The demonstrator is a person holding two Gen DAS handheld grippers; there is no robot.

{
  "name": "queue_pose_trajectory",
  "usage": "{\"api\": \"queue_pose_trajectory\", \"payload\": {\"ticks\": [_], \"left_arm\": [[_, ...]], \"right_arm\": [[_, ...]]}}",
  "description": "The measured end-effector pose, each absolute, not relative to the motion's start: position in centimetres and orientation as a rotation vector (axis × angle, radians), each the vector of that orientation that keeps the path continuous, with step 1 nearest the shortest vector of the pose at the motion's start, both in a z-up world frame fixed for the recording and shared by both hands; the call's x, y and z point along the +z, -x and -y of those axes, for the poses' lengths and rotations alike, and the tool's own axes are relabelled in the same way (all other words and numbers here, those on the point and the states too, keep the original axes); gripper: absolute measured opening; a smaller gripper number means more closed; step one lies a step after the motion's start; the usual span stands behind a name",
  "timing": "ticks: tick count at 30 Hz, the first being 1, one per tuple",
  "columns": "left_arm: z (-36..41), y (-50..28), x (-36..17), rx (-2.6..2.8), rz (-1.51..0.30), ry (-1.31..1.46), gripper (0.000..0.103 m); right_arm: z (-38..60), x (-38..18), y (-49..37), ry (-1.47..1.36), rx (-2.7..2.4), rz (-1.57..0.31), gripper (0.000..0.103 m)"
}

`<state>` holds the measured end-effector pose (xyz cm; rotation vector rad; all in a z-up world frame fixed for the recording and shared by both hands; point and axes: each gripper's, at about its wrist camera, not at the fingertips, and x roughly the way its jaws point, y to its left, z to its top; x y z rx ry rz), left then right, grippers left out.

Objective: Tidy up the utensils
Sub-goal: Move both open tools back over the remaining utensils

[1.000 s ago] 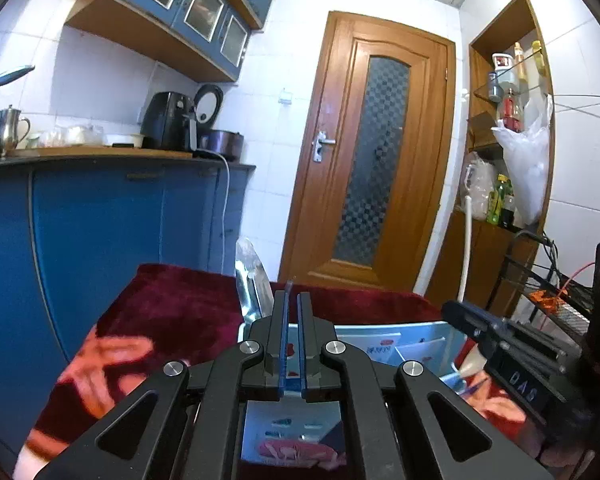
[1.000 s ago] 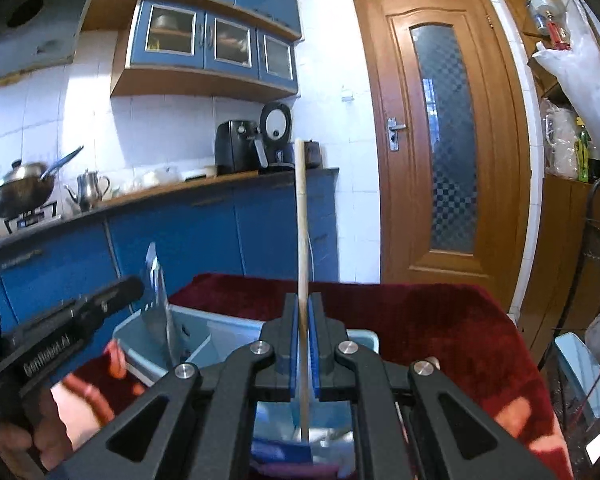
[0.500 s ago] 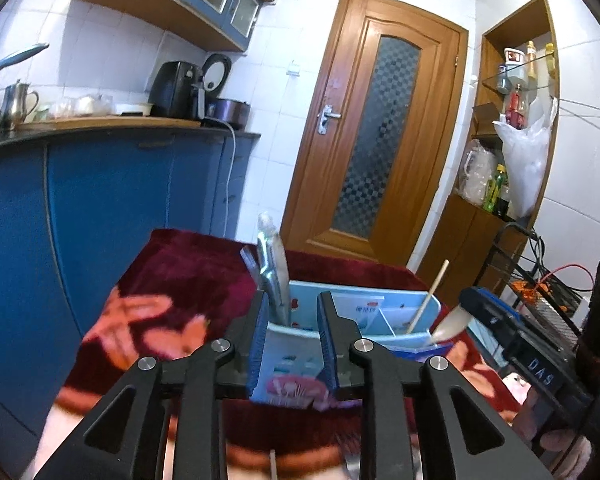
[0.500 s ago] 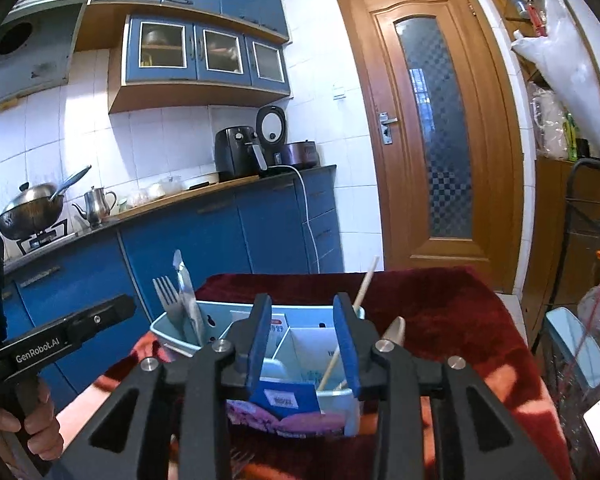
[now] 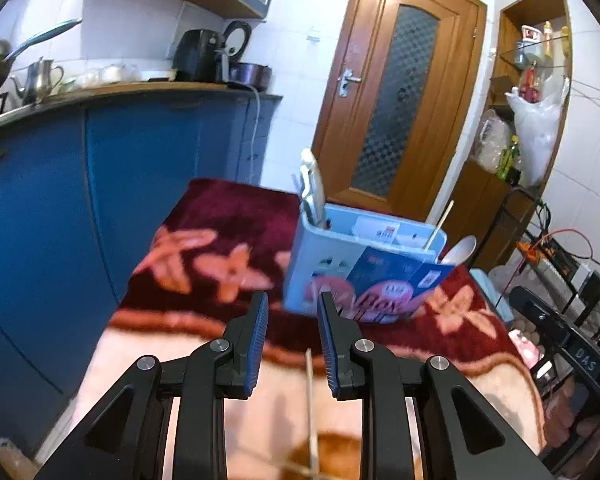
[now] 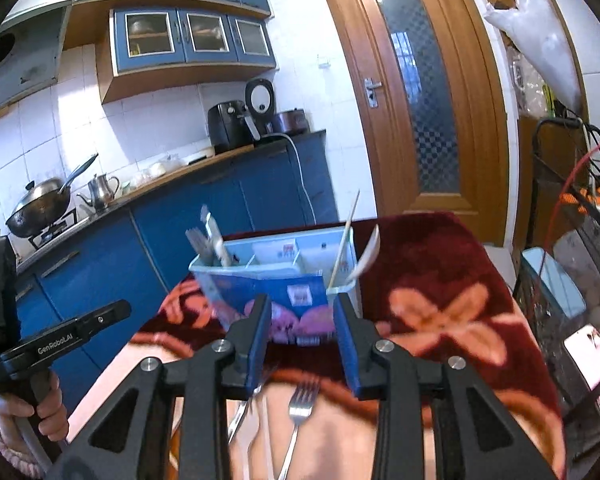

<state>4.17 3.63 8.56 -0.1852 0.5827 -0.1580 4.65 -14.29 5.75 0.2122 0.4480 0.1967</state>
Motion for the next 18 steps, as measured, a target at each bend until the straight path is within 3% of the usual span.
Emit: {"api": "queue_pose_trajectory", "payload": {"ticks": [18], "left_arm": [[-4.5,-0.2,1.9,-0.095,-0.795,0.3,0.026]], "right_arm": [[14.3,0.5,0.0,-0.211,0.19,-0.569,0.036]]}}
